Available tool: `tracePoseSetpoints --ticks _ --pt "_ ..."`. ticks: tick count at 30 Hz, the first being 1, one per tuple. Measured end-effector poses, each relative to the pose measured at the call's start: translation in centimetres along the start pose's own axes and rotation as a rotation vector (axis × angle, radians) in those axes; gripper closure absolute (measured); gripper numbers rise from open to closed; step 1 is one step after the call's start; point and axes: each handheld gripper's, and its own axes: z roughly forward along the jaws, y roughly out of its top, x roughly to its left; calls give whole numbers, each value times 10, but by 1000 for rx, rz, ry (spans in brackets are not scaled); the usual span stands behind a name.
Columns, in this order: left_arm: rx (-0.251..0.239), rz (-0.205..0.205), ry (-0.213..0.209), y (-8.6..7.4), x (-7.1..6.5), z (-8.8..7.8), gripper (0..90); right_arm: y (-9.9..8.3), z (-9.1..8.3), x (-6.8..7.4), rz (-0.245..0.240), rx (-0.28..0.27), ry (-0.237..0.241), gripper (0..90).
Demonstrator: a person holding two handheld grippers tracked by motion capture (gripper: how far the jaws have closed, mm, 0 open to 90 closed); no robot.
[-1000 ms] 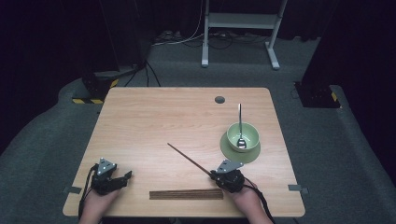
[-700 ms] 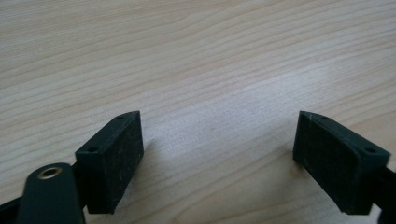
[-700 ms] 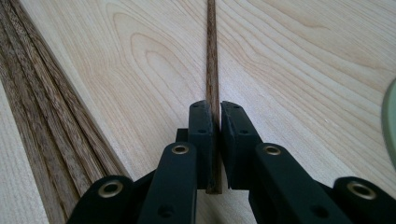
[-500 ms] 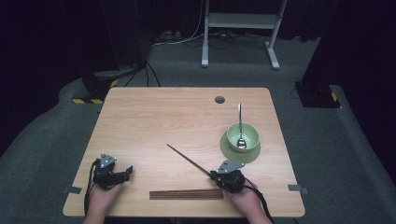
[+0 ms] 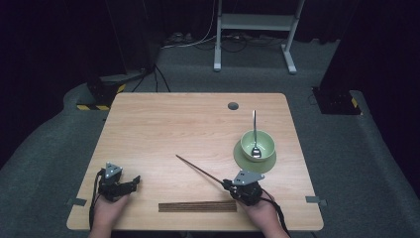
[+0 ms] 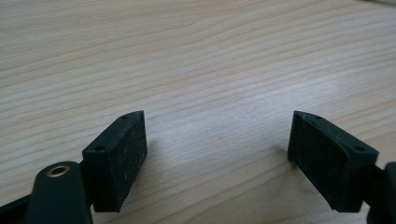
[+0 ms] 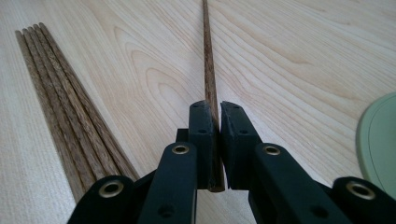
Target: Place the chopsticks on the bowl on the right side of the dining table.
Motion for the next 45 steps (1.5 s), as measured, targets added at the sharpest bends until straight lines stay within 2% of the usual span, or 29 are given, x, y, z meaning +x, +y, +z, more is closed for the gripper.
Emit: tracePoseSetpoints --ticks 4,11,15,18,20,27,31,45 --pt "0 4 -2 0 0 0 214 2 -2 2 -17 -9 -3 835" --pt "-12 30 7 0 -3 -1 244 6 -10 2 -15 -46 -18 835" --pt "-7 12 -5 0 -1 0 241 6 -16 0 -16 -68 -29 835" --pt "-7 14 1 0 -2 0 238 6 -18 -1 -10 -73 -33 835" --pt "-14 35 15 0 -4 -1 238 6 -22 -4 -5 -79 -39 835" --pt "-11 24 1 0 -2 0 247 6 -29 -15 11 -92 -72 835" --pt "-17 47 15 0 -5 -1 259 5 -36 -22 32 -106 -95 835" --pt "-18 45 8 -1 -5 -1 266 -5 -59 -47 101 -143 -172 835"
